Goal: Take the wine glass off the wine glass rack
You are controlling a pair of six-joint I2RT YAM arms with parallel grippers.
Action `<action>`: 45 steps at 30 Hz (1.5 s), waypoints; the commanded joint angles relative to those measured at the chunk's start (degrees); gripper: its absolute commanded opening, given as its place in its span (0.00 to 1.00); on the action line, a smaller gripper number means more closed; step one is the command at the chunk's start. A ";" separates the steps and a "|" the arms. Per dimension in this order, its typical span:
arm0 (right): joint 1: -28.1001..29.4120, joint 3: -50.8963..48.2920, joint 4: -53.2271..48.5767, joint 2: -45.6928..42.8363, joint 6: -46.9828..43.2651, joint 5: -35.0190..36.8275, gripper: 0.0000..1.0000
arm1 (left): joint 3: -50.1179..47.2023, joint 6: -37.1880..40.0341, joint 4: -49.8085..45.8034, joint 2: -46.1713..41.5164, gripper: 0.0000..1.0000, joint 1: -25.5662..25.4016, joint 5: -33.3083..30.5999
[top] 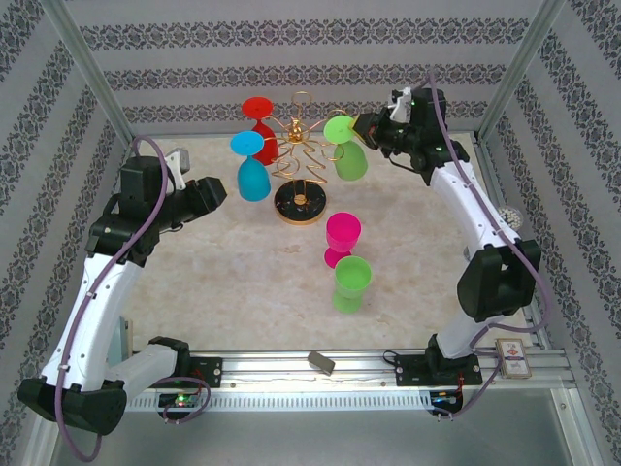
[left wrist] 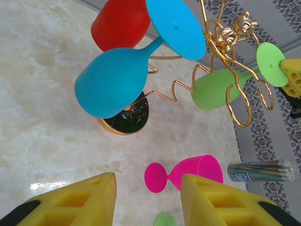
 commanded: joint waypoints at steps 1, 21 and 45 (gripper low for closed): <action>-1.01 -1.76 1.70 -3.88 -0.16 0.49 0.00 | -0.45 -0.44 1.41 -1.06 0.41 0.71 -0.57; -9.78 -10.71 -5.96 -22.44 -3.05 -0.96 0.00 | -0.14 0.25 0.92 -0.73 0.41 0.75 0.50; 7.74 -2.94 -26.37 -38.28 -15.58 4.14 0.00 | -2.78 1.00 -7.93 -5.79 0.44 0.71 -0.61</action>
